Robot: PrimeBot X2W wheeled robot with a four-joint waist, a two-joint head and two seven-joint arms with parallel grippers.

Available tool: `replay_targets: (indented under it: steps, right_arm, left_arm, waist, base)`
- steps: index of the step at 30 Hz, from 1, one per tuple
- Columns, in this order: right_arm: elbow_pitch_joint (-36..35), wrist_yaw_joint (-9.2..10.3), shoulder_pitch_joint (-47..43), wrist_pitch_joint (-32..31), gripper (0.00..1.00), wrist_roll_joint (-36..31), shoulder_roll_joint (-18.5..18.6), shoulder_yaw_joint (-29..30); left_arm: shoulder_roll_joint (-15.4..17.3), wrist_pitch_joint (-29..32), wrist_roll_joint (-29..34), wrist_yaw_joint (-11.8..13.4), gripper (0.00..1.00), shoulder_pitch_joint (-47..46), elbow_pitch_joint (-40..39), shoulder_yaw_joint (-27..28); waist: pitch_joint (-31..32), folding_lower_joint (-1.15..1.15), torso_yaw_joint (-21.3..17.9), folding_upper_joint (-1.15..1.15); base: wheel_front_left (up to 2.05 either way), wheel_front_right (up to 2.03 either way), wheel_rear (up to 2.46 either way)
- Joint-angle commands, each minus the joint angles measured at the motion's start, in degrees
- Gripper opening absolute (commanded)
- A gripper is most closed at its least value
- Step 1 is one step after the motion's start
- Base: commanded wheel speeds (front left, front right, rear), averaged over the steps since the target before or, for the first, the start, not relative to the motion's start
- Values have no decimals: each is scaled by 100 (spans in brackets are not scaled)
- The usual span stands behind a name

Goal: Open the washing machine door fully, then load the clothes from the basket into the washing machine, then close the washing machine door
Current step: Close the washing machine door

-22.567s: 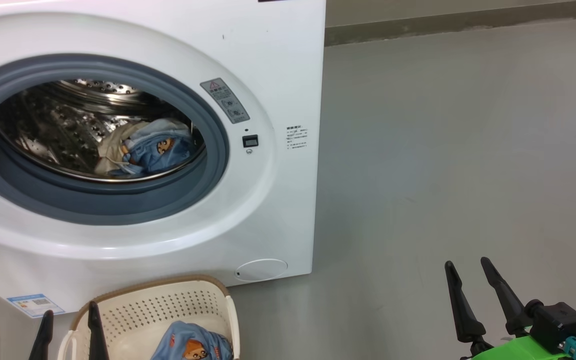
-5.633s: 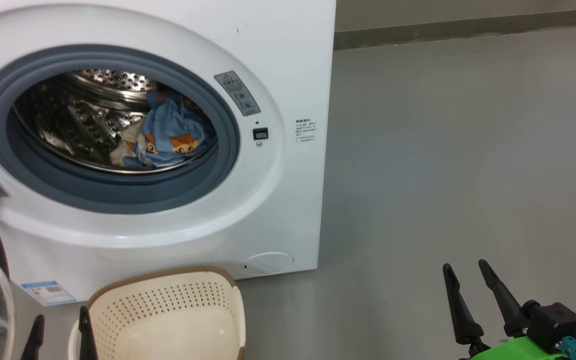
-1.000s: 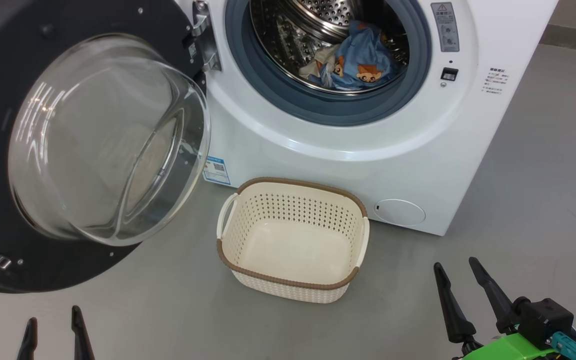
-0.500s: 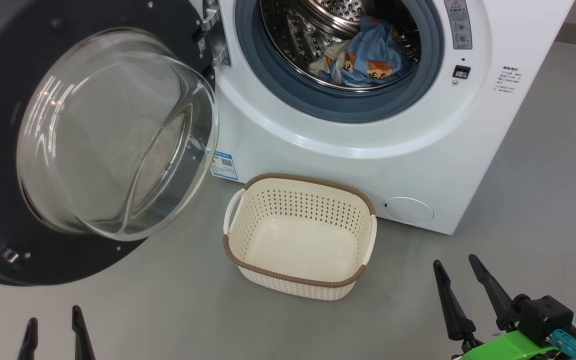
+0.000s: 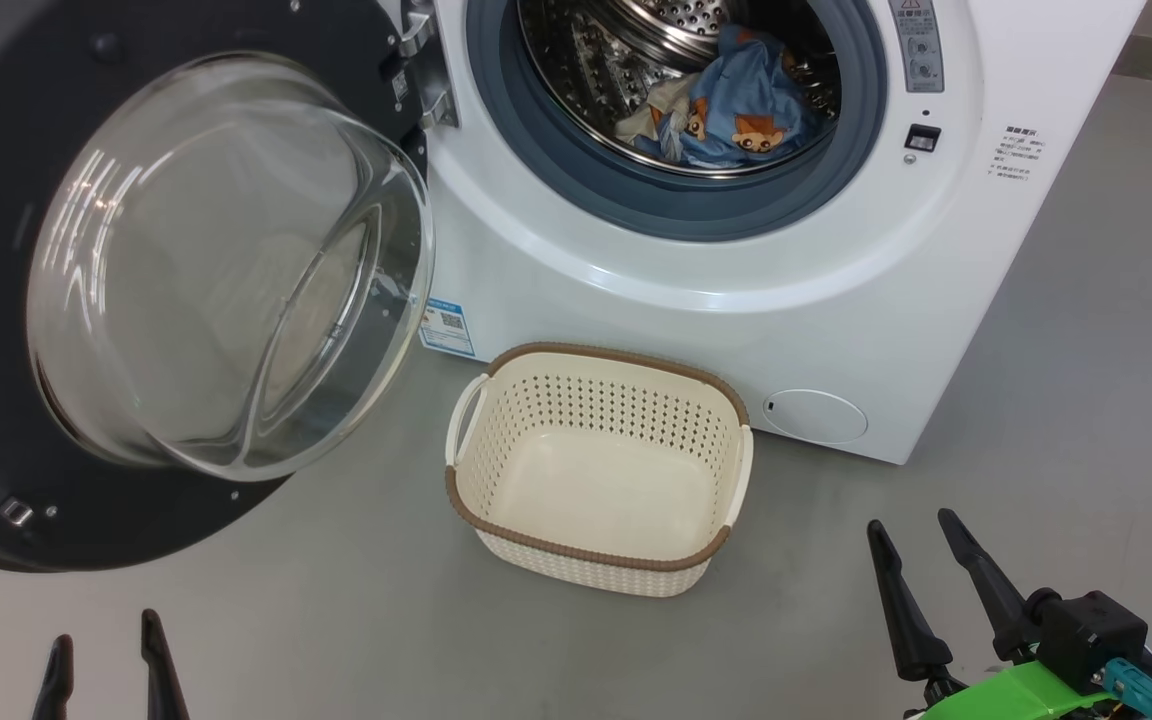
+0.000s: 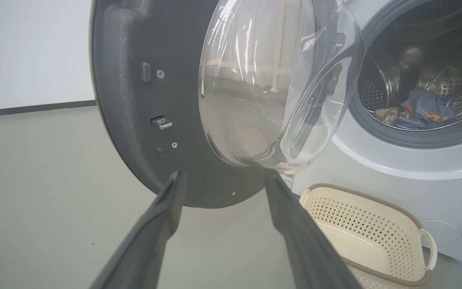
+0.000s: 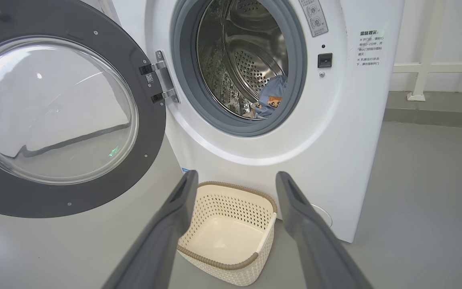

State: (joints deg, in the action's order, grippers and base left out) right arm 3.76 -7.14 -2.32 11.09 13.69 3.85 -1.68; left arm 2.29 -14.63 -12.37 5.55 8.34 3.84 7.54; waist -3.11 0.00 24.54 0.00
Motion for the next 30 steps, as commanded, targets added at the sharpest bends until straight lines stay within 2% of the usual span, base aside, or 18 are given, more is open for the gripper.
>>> replay_targets:
  steps: [1,2,3,4,12,17,22,25,27,30]
  right_arm:
    - [-146,-35,212,-20,100,-73,46,-155]
    - [-147,-35,215,-20,100,-74,46,-155]
    - [-148,-35,218,-20,100,-75,46,-154]
    - [-150,-35,220,-19,100,-77,46,-152]
    - [-182,-35,219,-30,100,-83,41,-133]
    - [-200,-35,215,-31,100,-86,43,-112]
    - [-221,-35,223,-39,100,-87,39,-92]
    - [-234,-35,226,-45,100,-90,41,-85]
    - [-251,-35,227,-57,100,-93,46,-71]
    - [-267,-35,230,-74,100,-95,57,-71]
  left_arm:
    - [59,-37,-24,37,100,-141,-165,191]
    - [59,-37,-29,36,46,-142,-162,190]
    - [59,-37,-58,31,20,-150,-166,192]
    - [59,-37,-104,37,0,-157,-170,200]
    - [59,-37,-583,13,0,-253,-348,413]
    - [59,-37,-1305,-67,0,-393,-559,792]
    - [69,-37,-1828,-347,0,-655,-559,1368]
    - [184,-37,-1943,-453,0,-799,-509,1592]
    - [332,-29,-2328,-617,0,-1113,-291,1868]
    - [471,83,-2858,-702,0,-1486,-33,2164]
  waist:
    - [-1,0,1,0]
    - [-5,0,1,0]
    - [-9,0,2,0]
    - [-13,0,4,0]
    - [-73,0,28,0]
    - [-111,0,46,0]
    - [-136,0,54,0]
    - [-152,0,53,0]
    - [-177,0,52,0]
    - [-204,0,40,0]
  base:
    - [0,0,0]
    - [0,0,0]
    - [0,0,0]
    - [0,0,0]
    - [0,0,0]
    - [0,0,0]
    - [0,0,0]
    - [0,0,0]
    - [0,0,0]
    - [0,0,0]
